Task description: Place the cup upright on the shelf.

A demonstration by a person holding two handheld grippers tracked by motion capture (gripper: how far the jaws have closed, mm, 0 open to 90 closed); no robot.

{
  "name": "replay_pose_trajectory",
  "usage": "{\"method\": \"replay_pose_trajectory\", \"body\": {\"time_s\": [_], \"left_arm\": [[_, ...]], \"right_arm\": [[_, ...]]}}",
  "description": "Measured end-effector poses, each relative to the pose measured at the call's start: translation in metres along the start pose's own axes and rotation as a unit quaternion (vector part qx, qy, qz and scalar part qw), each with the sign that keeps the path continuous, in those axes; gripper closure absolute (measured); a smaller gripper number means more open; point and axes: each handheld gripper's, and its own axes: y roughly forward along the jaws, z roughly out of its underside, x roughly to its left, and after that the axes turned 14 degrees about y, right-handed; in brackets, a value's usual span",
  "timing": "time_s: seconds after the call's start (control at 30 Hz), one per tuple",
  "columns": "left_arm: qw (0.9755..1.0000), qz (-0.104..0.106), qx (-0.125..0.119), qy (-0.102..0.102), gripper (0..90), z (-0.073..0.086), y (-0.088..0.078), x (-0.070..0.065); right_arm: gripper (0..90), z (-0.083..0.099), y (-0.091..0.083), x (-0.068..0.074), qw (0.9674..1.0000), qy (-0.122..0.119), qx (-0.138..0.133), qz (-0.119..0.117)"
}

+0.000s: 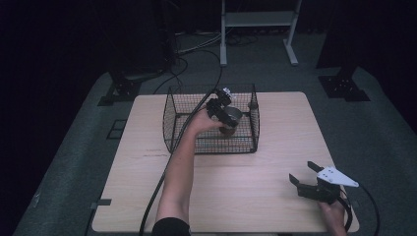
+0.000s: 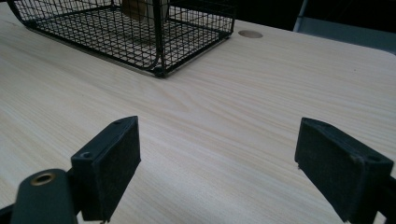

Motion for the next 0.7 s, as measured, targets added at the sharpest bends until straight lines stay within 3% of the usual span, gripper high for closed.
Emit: {"method": "replay_pose_trajectory", "body": {"time_s": [0.33,0.57,0.7], "left_arm": [[0.9999,0.012,0.01,-0.005,17.7,0.003,0.011,-0.001],[0.9996,0.011,0.026,-0.004,17.7,0.007,0.014,0.0],[0.9996,0.011,0.023,-0.009,17.6,0.009,0.014,0.001]], "right_arm": [[13.5,0.0,0.0,0.0,1.0,0.0,-0.001,-0.001],[13.5,0.0,0.0,0.0,1.0,-0.001,-0.001,-0.002],[13.5,0.0,0.0,-0.001,1.0,0.0,-0.001,-0.003]]}}
